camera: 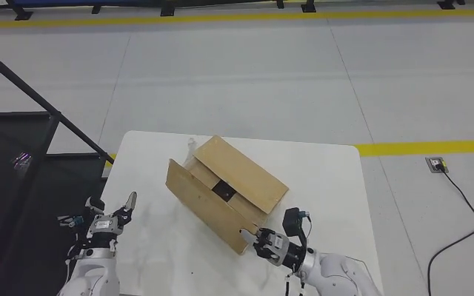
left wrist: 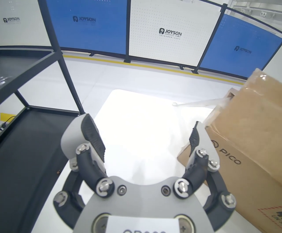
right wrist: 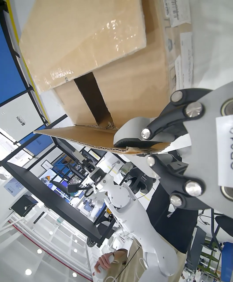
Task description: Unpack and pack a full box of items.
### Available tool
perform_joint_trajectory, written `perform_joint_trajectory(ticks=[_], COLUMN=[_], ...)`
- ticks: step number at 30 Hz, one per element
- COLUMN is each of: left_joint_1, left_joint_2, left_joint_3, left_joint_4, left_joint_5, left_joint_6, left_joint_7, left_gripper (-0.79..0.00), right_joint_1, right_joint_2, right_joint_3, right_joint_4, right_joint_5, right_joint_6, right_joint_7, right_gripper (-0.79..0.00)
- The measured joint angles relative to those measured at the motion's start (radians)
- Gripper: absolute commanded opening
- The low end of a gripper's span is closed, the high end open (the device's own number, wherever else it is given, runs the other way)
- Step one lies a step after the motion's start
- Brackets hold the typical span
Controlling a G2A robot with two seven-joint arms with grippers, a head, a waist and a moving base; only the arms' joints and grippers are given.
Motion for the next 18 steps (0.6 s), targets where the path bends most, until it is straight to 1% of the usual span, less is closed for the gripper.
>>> perform_joint_trajectory(ticks=[3,5,6,7,12,16,18], left_joint_1=[-0.020,-0.036,-0.042,-0.052,-0.102,-0.147,-0.159], left_joint_2=[0.000,0.000,-0.001,-0.001,-0.003,-0.005,-0.006], left_joint_3=[0.006,0.016,0.022,0.030,0.065,0.094,0.101], left_joint_4=[0.025,0.043,0.050,0.060,0.110,0.156,0.166], left_joint_5=[0.010,0.027,0.034,0.043,0.084,0.108,0.112], left_joint_6=[0.001,-0.004,-0.007,-0.012,-0.014,-0.013,-0.013], left_joint_7=[-0.015,-0.027,-0.032,-0.038,-0.061,-0.075,-0.076], left_gripper=[0.000,0.000,0.000,0.000,0.000,0.000,0.000], right_joint_1=[-0.014,-0.022,-0.025,-0.027,-0.052,-0.109,-0.133], right_joint_2=[0.007,0.011,0.012,0.014,0.020,0.029,0.031], right_joint_3=[0.018,0.031,0.035,0.041,0.059,0.088,0.100], right_joint_4=[-0.007,-0.009,-0.010,-0.010,-0.033,-0.087,-0.107], right_joint_5=[-0.015,-0.014,-0.013,-0.009,-0.020,-0.073,-0.100], right_joint_6=[-0.049,-0.063,-0.068,-0.074,-0.073,-0.071,-0.068], right_joint_7=[0.010,0.010,0.010,0.012,0.011,-0.016,-0.038], right_gripper=[-0.785,-0.785,-0.622,0.000,0.000,0.000,0.000])
